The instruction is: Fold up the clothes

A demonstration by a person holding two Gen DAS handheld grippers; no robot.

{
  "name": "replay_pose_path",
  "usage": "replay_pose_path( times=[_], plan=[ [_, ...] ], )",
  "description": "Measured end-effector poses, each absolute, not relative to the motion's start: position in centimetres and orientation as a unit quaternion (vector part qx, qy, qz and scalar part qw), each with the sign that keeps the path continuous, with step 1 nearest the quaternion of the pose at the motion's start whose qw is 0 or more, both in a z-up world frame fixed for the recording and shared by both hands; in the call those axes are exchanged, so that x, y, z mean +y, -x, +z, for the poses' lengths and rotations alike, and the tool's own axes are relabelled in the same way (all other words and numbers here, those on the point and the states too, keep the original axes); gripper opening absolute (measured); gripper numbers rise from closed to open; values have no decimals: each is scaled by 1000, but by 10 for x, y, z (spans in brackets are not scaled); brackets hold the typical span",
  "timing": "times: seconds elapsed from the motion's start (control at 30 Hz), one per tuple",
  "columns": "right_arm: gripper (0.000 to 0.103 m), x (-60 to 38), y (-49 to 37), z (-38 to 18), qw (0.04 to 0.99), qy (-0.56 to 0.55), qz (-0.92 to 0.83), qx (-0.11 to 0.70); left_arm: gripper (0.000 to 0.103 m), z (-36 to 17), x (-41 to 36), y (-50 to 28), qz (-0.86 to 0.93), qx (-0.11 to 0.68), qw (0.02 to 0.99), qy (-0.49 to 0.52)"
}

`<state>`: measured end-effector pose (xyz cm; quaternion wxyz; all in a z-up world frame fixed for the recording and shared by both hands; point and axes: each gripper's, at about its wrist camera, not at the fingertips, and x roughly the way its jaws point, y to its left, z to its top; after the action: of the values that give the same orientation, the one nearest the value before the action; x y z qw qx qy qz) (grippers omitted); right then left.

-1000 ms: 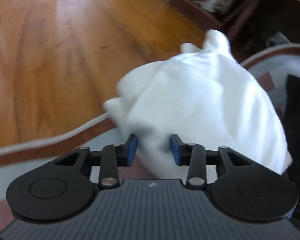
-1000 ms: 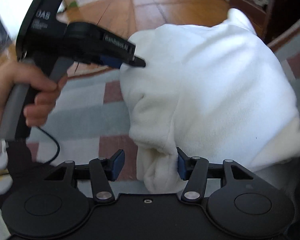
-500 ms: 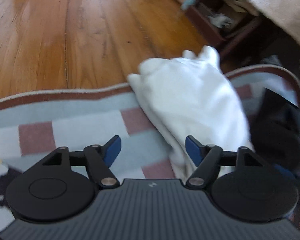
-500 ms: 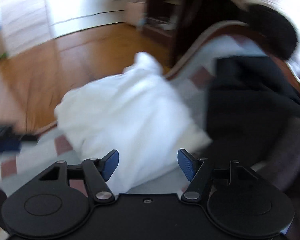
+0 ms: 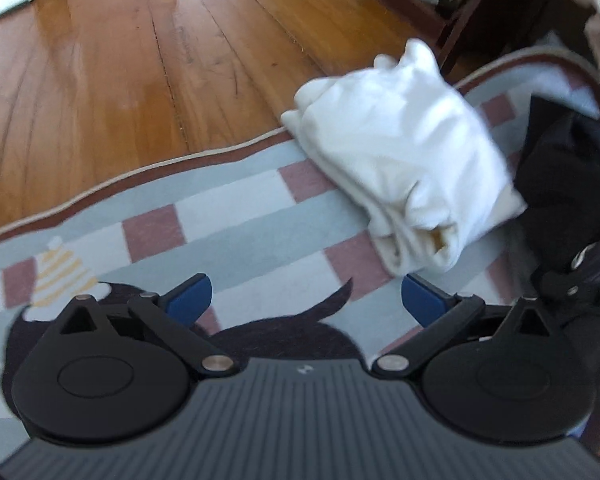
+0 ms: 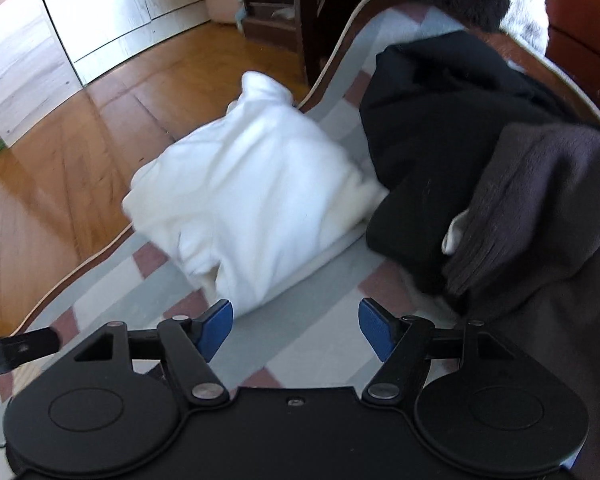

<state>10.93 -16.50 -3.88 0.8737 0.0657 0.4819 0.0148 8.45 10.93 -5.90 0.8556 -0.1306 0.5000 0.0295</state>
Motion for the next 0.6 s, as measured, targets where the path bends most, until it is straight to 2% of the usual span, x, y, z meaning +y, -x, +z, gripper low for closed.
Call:
replay_pose_path(
  times=[0.13, 0.2, 0.3, 0.57, 0.6],
  plan=[
    [74, -162, -97, -27, 879, -47, 2, 474, 103, -51, 103, -75, -3, 497, 856, 140],
    [79, -157, -89, -21, 888, -18, -5, 459, 103, -52, 101, -69, -13, 508, 849, 144],
    [81, -150, -82, -17, 894, 16, -10, 448, 103, -55, 99, -63, -20, 525, 840, 133],
    [85, -137, -56, -10, 889, 27, -36, 456, 103, -56, 94, -36, -49, 526, 843, 99],
    [88, -136, -51, -8, 890, 25, -40, 453, 103, -57, 90, -32, -50, 530, 843, 84]
  ],
)
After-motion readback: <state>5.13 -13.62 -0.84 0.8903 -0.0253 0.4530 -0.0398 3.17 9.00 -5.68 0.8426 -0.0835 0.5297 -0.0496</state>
